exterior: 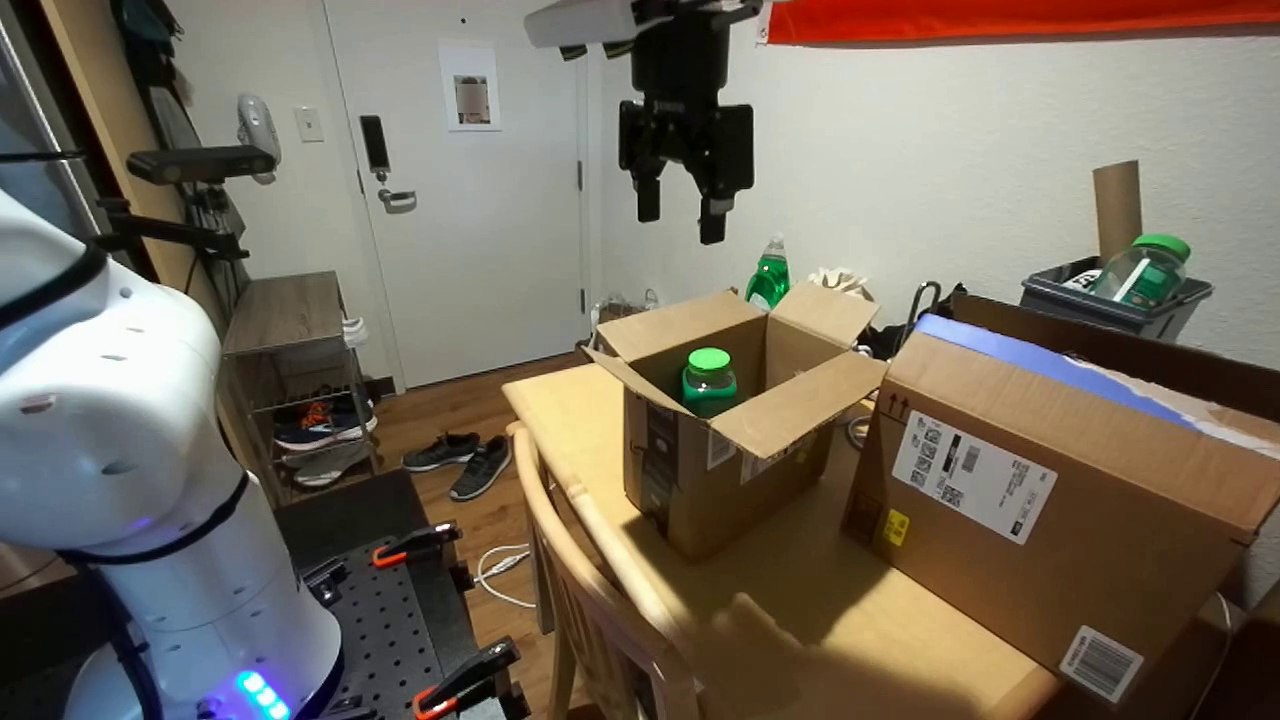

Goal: Remove the green bottle from the box.

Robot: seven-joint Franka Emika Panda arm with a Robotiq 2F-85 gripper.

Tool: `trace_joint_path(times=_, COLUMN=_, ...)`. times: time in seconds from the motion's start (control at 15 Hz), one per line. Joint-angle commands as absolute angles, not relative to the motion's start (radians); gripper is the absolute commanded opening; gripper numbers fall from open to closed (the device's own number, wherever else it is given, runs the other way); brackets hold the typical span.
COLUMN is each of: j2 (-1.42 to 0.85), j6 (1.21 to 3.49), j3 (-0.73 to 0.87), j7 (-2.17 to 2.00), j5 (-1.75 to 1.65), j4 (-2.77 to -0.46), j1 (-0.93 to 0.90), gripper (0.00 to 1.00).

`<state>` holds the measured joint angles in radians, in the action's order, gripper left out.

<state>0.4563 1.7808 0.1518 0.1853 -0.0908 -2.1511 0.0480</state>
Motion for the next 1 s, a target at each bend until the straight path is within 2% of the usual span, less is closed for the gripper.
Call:
trace_joint_path(times=0.0, j2=0.385, j6=1.826, j3=0.115, j7=0.212, j5=-0.071, j4=-2.084, j1=0.015, gripper=1.00)
trace_joint_path(times=0.47, j2=0.276, j6=1.998, j3=0.085, j7=0.194, j5=0.039, j4=-2.050, j1=-0.028, gripper=1.00)
trace_joint_path(times=0.93, j2=0.261, j6=2.017, j3=0.072, j7=0.194, j5=0.030, j4=-2.064, j1=-0.021, gripper=1.00)
